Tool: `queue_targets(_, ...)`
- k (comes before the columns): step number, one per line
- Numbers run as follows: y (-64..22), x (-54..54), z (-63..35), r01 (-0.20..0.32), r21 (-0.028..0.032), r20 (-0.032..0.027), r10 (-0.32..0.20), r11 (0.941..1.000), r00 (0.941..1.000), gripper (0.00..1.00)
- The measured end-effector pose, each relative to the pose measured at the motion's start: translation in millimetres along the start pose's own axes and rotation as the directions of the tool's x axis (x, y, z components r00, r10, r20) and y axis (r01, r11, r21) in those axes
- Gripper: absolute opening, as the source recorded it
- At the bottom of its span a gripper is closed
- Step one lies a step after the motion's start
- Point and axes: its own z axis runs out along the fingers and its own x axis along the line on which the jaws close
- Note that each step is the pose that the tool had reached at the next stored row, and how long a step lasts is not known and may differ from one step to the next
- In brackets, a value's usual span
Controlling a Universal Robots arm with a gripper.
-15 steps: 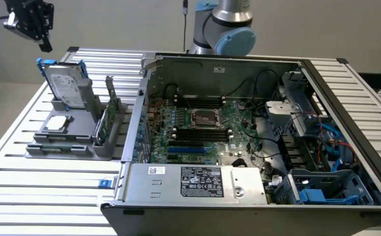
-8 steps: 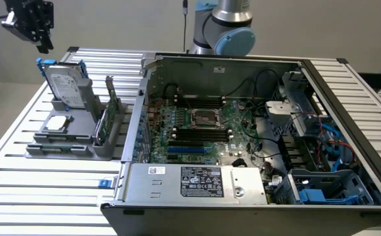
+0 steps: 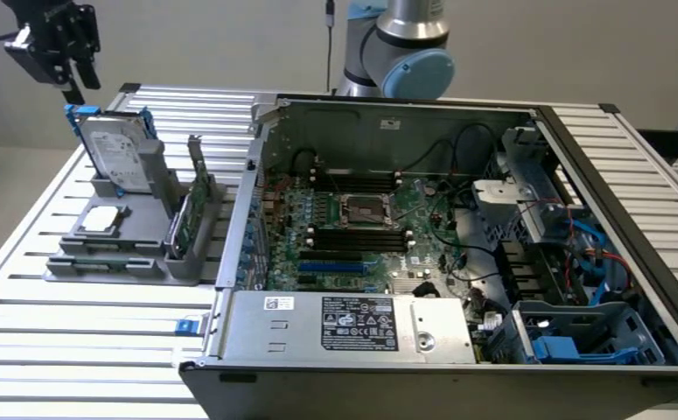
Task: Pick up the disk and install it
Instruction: 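Pick up the disk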
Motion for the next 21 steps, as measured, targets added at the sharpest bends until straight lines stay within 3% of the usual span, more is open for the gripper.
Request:
queue_targets(10,3.7,0.5,17.7,0.081,-0.0002,-0.0021,-0.081,0.9967,0.9967,0.48)
queue_targets(21,6.1,0.9,37.8,0.095,0.0002,-0.0025,-0.095,0.9955,0.9955,0.48)
